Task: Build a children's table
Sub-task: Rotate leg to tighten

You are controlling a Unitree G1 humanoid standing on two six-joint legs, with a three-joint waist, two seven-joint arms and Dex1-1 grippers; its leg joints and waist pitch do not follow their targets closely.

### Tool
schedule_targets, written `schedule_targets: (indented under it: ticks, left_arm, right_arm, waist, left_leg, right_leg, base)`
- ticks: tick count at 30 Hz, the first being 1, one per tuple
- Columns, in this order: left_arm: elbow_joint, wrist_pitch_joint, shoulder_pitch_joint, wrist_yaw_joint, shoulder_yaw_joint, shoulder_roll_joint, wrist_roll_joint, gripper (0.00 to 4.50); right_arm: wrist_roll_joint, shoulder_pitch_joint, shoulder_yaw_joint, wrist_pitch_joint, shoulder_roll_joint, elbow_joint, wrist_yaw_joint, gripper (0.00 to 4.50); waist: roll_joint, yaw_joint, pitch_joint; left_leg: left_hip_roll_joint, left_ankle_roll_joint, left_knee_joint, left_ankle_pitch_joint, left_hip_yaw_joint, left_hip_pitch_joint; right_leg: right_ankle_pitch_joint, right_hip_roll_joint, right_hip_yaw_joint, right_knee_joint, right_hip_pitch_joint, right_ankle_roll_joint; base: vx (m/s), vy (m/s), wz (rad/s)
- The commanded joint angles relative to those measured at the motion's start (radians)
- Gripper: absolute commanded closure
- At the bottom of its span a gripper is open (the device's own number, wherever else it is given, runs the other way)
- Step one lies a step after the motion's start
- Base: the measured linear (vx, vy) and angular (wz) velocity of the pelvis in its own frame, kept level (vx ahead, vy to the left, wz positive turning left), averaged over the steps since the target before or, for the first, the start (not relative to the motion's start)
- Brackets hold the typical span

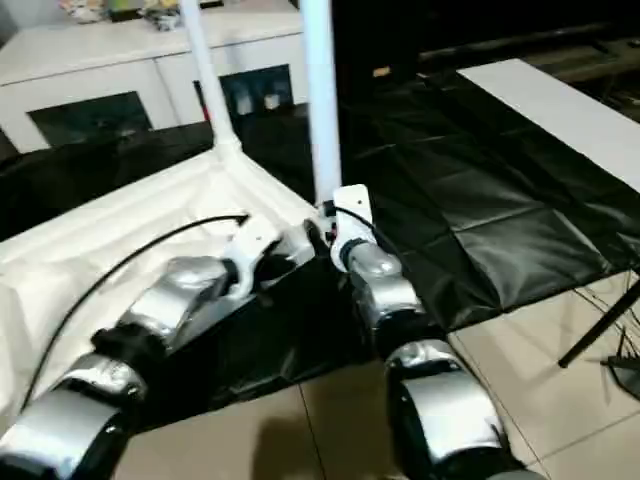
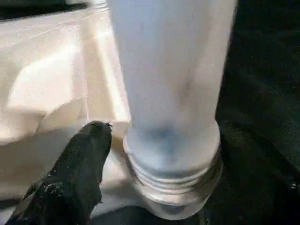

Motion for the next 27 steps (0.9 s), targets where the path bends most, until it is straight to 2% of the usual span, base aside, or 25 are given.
schedule_targets:
  ticks: [1, 2, 4, 5, 6, 7, 8, 9, 10, 12, 14, 16, 17, 18, 22, 27]
  left_arm:
    - [-0.055, -0.078, 0.041, -0.126, -0.009, 0.026, -0.042, 4.50]
    - [-0.067, -0.088, 0.051, -0.157, -0.012, 0.039, -0.050, 4.50]
    - [-0.112, -0.086, 0.081, -0.247, -0.023, 0.080, -0.073, 4.50]
    - [-0.154, -0.078, 0.104, -0.324, -0.034, 0.112, -0.095, 4.50]
    - [-0.167, -0.075, 0.111, -0.349, -0.037, 0.122, -0.101, 4.50]
    - [-0.178, -0.074, 0.117, -0.369, -0.039, 0.129, -0.106, 4.50]
    - [-0.178, -0.074, 0.117, -0.369, -0.039, 0.129, -0.106, 4.50]
    - [-0.196, -0.058, 0.124, -0.388, -0.037, 0.137, -0.118, 4.50]
    - [-0.228, -0.034, 0.136, -0.418, -0.035, 0.150, -0.135, 4.50]
    - [-0.228, -0.034, 0.136, -0.418, -0.035, 0.150, -0.135, 4.50]
    - [-0.293, 0.000, 0.165, -0.484, -0.035, 0.181, -0.163, 4.50]
    - [-0.291, -0.004, 0.167, -0.488, -0.033, 0.180, -0.160, 4.50]
    - [-0.295, -0.002, 0.170, -0.488, -0.032, 0.181, -0.162, 4.50]
    - [-0.297, 0.001, 0.171, -0.488, -0.032, 0.181, -0.164, 4.50]
    - [-0.298, 0.004, 0.172, -0.490, -0.030, 0.180, -0.164, 4.50]
    - [-0.318, 0.022, 0.182, -0.493, -0.030, 0.185, -0.164, 4.50]
  right_arm:
    - [-0.014, 0.034, 0.069, -0.008, -0.028, -0.094, 0.171, 0.72]
    - [-0.015, 0.050, 0.086, -0.008, -0.050, -0.123, 0.221, 0.72]
    - [0.003, 0.103, 0.126, 0.001, -0.123, -0.215, 0.378, 0.72]
    - [0.017, 0.137, 0.152, 0.004, -0.174, -0.273, 0.477, 0.72]
    - [0.021, 0.147, 0.159, 0.004, -0.190, -0.290, 0.508, 0.72]
    - [0.024, 0.154, 0.163, 0.003, -0.201, -0.301, 0.530, 0.72]
    - [0.024, 0.154, 0.163, 0.003, -0.201, -0.301, 0.530, 0.72]
    - [0.029, 0.159, 0.165, 0.002, -0.217, -0.310, 0.556, 0.72]
    - [0.038, 0.159, 0.158, 0.002, -0.235, -0.316, 0.590, 0.72]
    - [0.038, 0.159, 0.158, 0.002, -0.235, -0.316, 0.590, 0.72]
    - [0.058, 0.164, 0.159, 0.013, -0.281, -0.352, 0.679, 0.72]
    - [0.050, 0.162, 0.165, 0.009, -0.288, -0.347, 0.693, 0.72]
    - [0.059, 0.166, 0.165, 0.022, -0.291, -0.358, 0.708, 0.72]
    - [0.068, 0.169, 0.166, 0.033, -0.293, -0.368, 0.723, 0.72]
    - [0.074, 0.173, 0.169, 0.049, -0.298, -0.379, 0.747, 0.72]
    - [0.070, 0.172, 0.169, 0.051, -0.307, -0.365, 0.771, 1.14]
  waist:
    - [-0.024, 0.018, -0.070]
    - [-0.023, 0.018, -0.070]
    - [-0.019, 0.030, -0.073]
    - [-0.024, 0.036, -0.075]
    - [-0.023, 0.043, -0.077]
    - [-0.023, 0.044, -0.076]
    - [-0.023, 0.047, -0.075]
    - [-0.027, 0.047, -0.072]
    - [-0.023, 0.049, -0.069]
    - [-0.023, 0.053, -0.066]
    - [-0.026, 0.055, -0.065]
    - [-0.025, 0.054, -0.066]
    - [-0.030, 0.054, -0.065]
    - [-0.029, 0.055, -0.066]
    - [-0.031, 0.056, -0.069]
    - [-0.030, 0.057, -0.069]
  left_leg:
    - [0.028, 0.132, -0.065, -0.215, -0.011, 0.008]
    - [0.029, 0.135, -0.063, -0.201, -0.010, 0.010]
    - [0.034, 0.145, -0.059, -0.165, -0.007, 0.013]
    - [0.034, 0.149, -0.057, -0.153, -0.006, 0.013]
    - [0.036, 0.153, -0.055, -0.143, -0.008, 0.015]
    - [0.036, 0.169, -0.052, -0.116, -0.006, 0.011]
    - [0.035, 0.171, -0.051, -0.125, -0.005, 0.010]
    - [0.035, 0.167, -0.053, -0.138, -0.004, 0.009]
    - [0.037, 0.147, -0.058, -0.177, -0.004, 0.012]
    - [0.042, 0.115, -0.063, -0.223, -0.005, 0.019]
    - [0.042, 0.090, -0.068, -0.242, -0.005, 0.018]
    - [0.040, 0.089, -0.067, -0.235, -0.005, 0.017]
    - [0.038, 0.090, -0.066, -0.228, -0.003, 0.016]
    - [0.037, 0.091, -0.065, -0.224, -0.004, 0.016]
    - [0.036, 0.108, -0.060, -0.183, -0.004, 0.013]
    - [0.036, 0.116, -0.058, -0.170, -0.004, 0.013]
  right_leg:
    - [-0.122, -0.015, 0.004, -0.054, 0.053, -0.265]
    - [-0.112, -0.015, 0.005, -0.052, 0.051, -0.273]
    - [-0.076, -0.013, 0.005, -0.044, 0.049, -0.289]
    - [-0.055, -0.012, 0.005, -0.041, 0.050, -0.291]
    - [-0.039, -0.012, 0.004, -0.038, 0.050, -0.293]
    - [-0.007, -0.010, 0.006, -0.035, 0.046, -0.299]
    - [-0.018, -0.011, 0.006, -0.034, 0.043, -0.303]
    - [-0.044, -0.011, 0.006, -0.037, 0.042, -0.301]
    - [-0.104, -0.013, 0.008, -0.041, 0.039, -0.294]
    - [-0.165, -0.013, 0.011, -0.046, 0.035, -0.283]
    - [-0.183, -0.012, 0.012, -0.046, 0.037, -0.272]
    - [-0.172, -0.011, 0.014, -0.045, 0.036, -0.266]
    - [-0.166, -0.011, 0.014, -0.046, 0.036, -0.267]
    - [-0.162, -0.011, 0.015, -0.044, 0.037, -0.267]
    - [-0.139, -0.012, 0.014, -0.041, 0.039, -0.268]
    - [-0.138, -0.012, 0.013, -0.042, 0.038, -0.271]
  base:
    - [0.000, 0.000, 0.00]
    - [0.000, 0.000, 0.00]
    - [0.000, 0.000, 0.00]
    - [0.000, 0.000, 0.00]
    - [0.000, 0.000, 0.00]
    - [0.000, 0.000, 0.00]
    - [0.000, 0.000, 0.00]
    - [0.000, 0.000, 0.00]
    - [0.000, 0.000, 0.00]
    - [0.000, 0.000, 0.00]
    - [0.000, 0.000, 0.00]
    - [0.000, 0.000, 0.00]
    - [0.000, 0.000, 0.00]
    - [0.000, 0.000, 0.00]
    - [0.000, 0.000, 0.00]
    - [0.000, 0.000, 0.00]
